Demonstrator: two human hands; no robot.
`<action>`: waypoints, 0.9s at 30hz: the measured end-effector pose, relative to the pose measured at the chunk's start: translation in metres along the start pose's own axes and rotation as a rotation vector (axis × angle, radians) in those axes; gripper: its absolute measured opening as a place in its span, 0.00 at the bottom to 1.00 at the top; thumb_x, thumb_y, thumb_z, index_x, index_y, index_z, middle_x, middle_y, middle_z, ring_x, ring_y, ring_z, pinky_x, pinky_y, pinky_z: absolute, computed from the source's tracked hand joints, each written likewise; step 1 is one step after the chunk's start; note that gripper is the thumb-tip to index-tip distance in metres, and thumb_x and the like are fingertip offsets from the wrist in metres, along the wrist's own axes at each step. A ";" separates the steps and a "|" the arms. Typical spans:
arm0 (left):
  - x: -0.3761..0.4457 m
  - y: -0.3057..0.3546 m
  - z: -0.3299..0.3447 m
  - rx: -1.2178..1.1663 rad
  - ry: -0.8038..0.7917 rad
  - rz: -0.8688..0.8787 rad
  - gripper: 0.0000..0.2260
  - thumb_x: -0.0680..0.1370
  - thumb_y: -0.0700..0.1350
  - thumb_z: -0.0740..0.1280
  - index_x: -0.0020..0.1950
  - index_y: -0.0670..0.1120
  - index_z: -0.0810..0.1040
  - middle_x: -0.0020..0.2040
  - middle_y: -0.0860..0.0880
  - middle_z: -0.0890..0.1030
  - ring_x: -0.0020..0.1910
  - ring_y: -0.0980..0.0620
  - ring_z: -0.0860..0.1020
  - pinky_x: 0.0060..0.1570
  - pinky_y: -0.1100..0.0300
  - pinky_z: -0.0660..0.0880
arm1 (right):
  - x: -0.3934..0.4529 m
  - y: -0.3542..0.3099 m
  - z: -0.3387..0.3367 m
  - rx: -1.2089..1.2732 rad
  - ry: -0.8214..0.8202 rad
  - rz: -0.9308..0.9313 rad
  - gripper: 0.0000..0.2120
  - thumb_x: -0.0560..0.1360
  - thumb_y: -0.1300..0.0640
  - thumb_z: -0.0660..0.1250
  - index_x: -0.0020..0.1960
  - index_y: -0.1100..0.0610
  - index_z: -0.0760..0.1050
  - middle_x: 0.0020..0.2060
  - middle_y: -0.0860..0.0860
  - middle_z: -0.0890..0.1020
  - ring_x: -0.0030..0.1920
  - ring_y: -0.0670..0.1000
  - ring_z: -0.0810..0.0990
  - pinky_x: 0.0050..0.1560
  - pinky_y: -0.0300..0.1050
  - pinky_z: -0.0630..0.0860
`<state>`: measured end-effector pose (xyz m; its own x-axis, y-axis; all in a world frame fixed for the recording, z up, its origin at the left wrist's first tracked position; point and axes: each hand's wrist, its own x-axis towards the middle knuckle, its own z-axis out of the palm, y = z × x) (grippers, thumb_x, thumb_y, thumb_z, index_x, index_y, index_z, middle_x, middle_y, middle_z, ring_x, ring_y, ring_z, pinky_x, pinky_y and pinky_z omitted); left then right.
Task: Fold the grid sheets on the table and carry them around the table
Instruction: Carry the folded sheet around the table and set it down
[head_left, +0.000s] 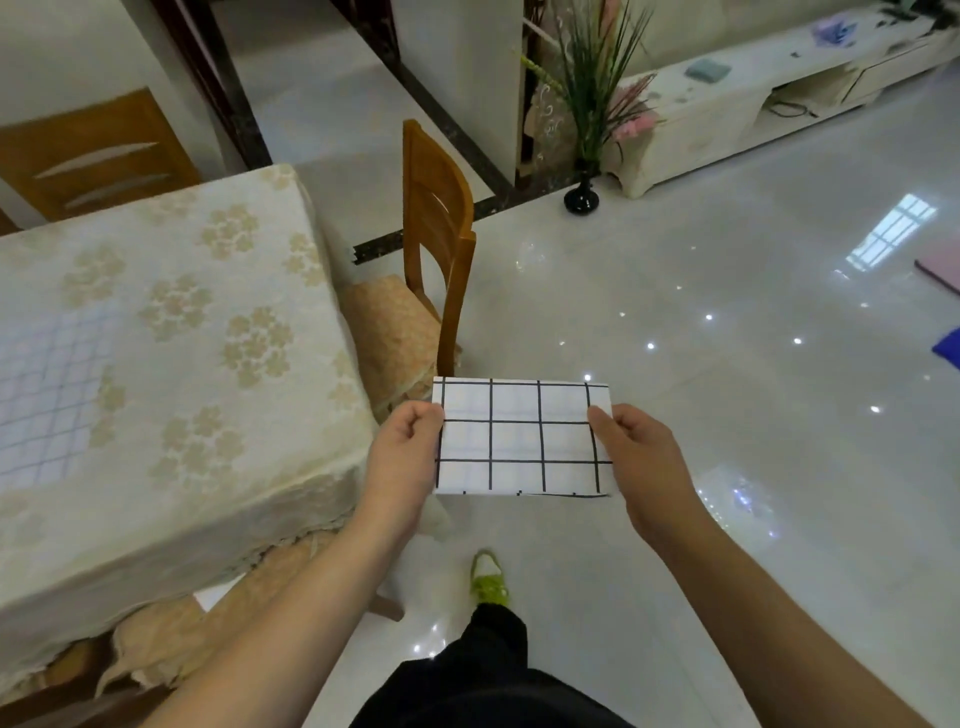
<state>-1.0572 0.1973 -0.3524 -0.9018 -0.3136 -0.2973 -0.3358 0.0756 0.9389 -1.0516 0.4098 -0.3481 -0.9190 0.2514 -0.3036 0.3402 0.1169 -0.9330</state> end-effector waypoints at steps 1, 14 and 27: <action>0.014 0.002 0.002 -0.005 0.005 -0.001 0.10 0.80 0.45 0.62 0.45 0.41 0.78 0.42 0.43 0.82 0.41 0.49 0.78 0.43 0.52 0.76 | 0.012 -0.006 0.005 -0.010 -0.007 -0.001 0.13 0.79 0.55 0.65 0.37 0.57 0.76 0.29 0.46 0.79 0.32 0.46 0.76 0.36 0.40 0.73; 0.147 0.070 0.040 -0.024 -0.096 0.078 0.10 0.80 0.47 0.63 0.43 0.47 0.81 0.36 0.53 0.84 0.36 0.57 0.80 0.40 0.58 0.76 | 0.138 -0.079 0.023 -0.034 0.030 -0.036 0.12 0.78 0.54 0.66 0.39 0.60 0.76 0.30 0.48 0.78 0.32 0.46 0.74 0.35 0.41 0.71; 0.249 0.112 0.124 0.046 -0.113 -0.001 0.10 0.81 0.52 0.62 0.47 0.50 0.80 0.43 0.51 0.85 0.45 0.48 0.83 0.49 0.45 0.81 | 0.274 -0.102 -0.001 0.064 -0.031 0.020 0.12 0.78 0.53 0.67 0.44 0.62 0.78 0.42 0.61 0.83 0.39 0.52 0.80 0.44 0.51 0.76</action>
<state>-1.3531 0.2448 -0.3422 -0.9254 -0.2056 -0.3185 -0.3467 0.1197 0.9303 -1.3379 0.4674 -0.3363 -0.9183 0.2232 -0.3269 0.3457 0.0499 -0.9370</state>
